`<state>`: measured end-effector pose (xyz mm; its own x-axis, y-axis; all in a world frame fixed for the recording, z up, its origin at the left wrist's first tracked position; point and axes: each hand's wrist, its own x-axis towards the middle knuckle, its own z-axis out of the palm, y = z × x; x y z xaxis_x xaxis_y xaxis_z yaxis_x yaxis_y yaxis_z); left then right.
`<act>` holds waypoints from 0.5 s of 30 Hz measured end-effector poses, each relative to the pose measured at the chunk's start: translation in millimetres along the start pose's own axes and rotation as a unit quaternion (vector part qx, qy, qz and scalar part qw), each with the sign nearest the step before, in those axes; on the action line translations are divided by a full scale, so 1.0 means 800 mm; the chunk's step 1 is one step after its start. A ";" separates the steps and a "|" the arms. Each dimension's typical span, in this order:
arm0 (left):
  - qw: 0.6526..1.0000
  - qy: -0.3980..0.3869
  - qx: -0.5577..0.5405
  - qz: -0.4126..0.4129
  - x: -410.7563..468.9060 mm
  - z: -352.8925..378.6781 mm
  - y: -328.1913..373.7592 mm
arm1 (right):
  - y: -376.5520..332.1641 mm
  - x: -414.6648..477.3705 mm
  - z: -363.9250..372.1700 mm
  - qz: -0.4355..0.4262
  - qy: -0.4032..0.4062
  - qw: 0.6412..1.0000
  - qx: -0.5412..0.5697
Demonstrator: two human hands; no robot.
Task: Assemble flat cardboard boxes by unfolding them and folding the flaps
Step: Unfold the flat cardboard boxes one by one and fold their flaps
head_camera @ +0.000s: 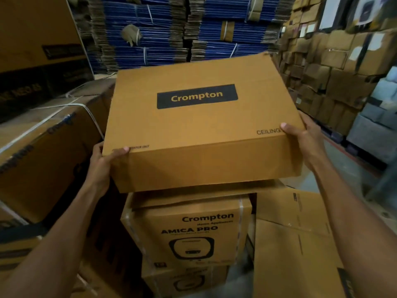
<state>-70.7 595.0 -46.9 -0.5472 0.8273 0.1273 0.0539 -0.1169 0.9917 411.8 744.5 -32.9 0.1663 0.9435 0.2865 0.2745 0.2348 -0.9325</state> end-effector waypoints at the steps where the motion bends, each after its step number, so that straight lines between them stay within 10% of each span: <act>1: 1.000 -0.004 -0.010 0.010 0.002 -0.001 0.001 | -0.004 0.003 -0.002 0.013 -0.006 1.000 0.002; 10: 0.999 0.015 -0.034 0.017 -0.030 -0.004 -0.001 | 0.005 -0.034 0.003 0.117 -0.038 0.990 0.075; 15: 0.991 -0.057 -0.011 -0.121 -0.069 -0.023 -0.054 | 0.047 -0.085 0.015 0.184 -0.096 0.970 0.128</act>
<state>-58.4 544.1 -97.3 -0.4441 0.8890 -0.1117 -0.0871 0.0812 0.9929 399.5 692.0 -89.9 0.0231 0.9948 -0.0992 -0.0178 -0.0988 -0.9950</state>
